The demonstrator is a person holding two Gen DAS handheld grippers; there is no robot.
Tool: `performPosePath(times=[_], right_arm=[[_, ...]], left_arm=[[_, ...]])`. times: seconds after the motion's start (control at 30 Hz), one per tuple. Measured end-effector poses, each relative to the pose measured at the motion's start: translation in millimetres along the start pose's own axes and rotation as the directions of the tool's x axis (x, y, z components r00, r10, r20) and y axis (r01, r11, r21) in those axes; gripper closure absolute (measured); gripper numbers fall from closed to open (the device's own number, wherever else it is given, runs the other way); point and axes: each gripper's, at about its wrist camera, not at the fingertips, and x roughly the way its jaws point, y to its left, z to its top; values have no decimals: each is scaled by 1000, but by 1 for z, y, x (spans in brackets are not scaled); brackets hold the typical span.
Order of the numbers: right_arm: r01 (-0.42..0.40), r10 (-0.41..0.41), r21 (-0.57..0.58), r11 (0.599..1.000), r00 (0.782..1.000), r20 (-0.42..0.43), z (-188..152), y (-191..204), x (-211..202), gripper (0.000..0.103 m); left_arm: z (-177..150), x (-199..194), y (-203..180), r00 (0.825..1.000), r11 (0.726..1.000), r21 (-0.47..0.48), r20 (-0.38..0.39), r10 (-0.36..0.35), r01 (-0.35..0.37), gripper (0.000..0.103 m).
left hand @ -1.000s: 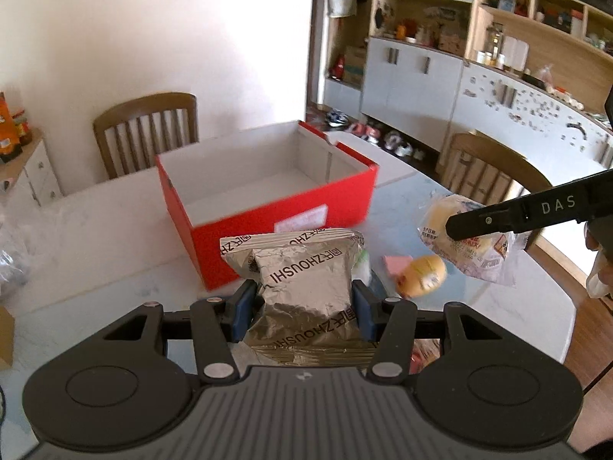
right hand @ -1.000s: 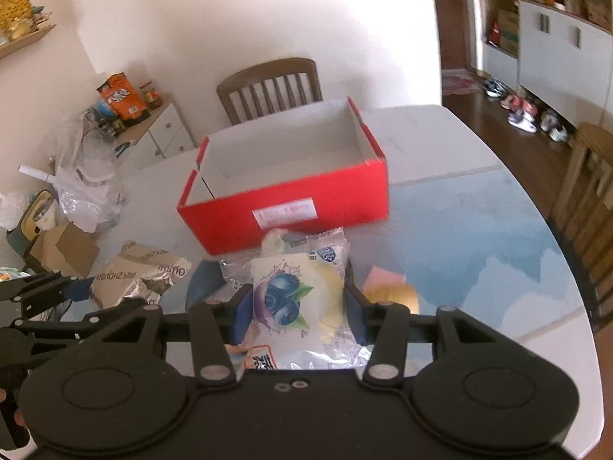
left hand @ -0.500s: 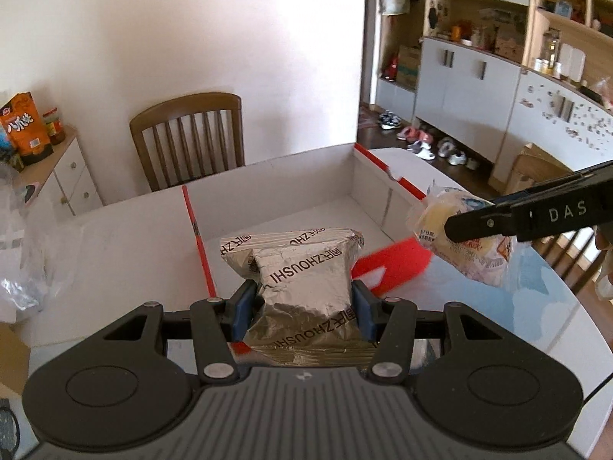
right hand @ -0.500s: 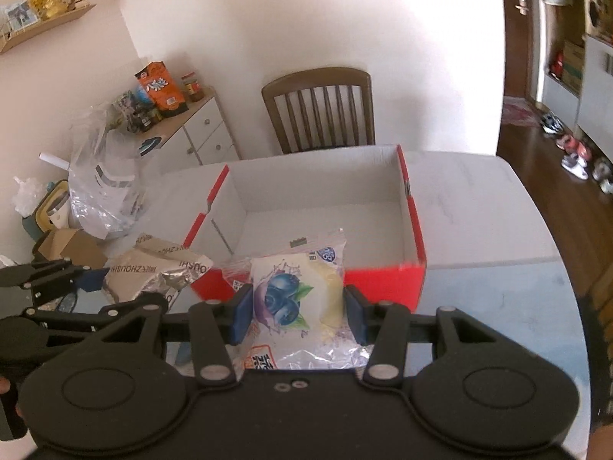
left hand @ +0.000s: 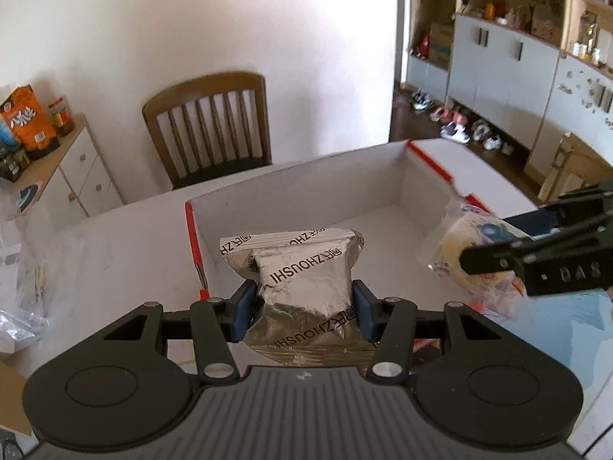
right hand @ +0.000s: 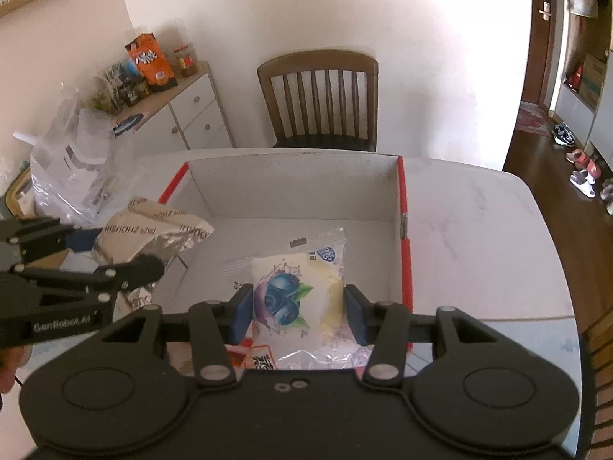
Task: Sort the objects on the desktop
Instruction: 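Carry the foil bag with the left tool while the right tool carries the blueberry bag into the red box, then open both tools to drop the foil and blueberry bags into the box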
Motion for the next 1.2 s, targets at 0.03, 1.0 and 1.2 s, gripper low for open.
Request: performPosePath(times=[0.03,1.0,1.2], right_arm=[[1,-1,-3,1000,1000,-4,1,0,4,54],[76,-94,-105,992,980,-174,2,3,100,54],[68,-91,-123,990,976,-198,1,4,104,54]], left_arm=[[1,5,0,1000,1000,-1,-11,7,-7,51],[12,114,-13,966,991,131,-257,21,13,51],[8,133,-8,950,995,98,-312,3,29,51]])
